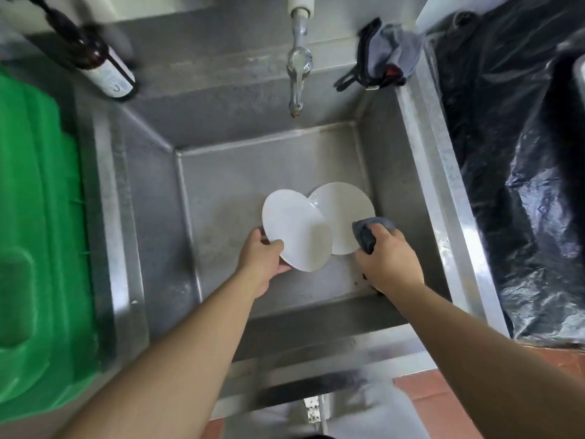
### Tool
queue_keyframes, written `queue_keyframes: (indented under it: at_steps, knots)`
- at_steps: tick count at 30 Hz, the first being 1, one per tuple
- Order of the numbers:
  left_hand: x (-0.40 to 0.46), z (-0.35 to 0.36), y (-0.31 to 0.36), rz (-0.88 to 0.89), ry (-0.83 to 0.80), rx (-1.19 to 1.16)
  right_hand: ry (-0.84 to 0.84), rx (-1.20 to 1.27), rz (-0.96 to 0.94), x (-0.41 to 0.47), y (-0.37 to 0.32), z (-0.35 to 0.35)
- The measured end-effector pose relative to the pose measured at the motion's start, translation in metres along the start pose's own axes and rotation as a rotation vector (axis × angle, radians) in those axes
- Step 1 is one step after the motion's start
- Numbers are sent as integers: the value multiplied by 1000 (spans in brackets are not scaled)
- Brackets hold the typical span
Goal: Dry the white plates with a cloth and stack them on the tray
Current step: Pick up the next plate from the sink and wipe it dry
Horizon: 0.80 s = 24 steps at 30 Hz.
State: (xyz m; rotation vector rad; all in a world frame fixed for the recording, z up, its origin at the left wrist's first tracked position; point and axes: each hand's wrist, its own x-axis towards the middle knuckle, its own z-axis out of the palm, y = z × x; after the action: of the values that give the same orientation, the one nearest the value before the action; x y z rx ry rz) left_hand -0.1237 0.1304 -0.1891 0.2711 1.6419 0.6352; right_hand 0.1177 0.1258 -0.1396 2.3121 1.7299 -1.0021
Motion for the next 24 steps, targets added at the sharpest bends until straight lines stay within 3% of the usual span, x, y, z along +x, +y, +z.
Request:
queue_keyframes:
  at_steps: [4,7,12,16,19,24]
  knots:
    - [-50,-32,19,68,24,-19,-37,119,-20,-34,-26,-24]
    - [-85,-54,34,132,47,-53,-85,251,65,-58,-51,-44]
    - [-140,-82,63,193,31,-194,-282,886,210,-96,-94,-79]
    - [-183,-94,85,265,-8,-283,-320,1099,55,-123,-128,-112]
    - [-213,-99,102,347,-46,-321,-218,1039,-158,-138,-152,-142]
    - [-266,-94,129,506,-67,-322,31,569,-560,-153,-182,-195]
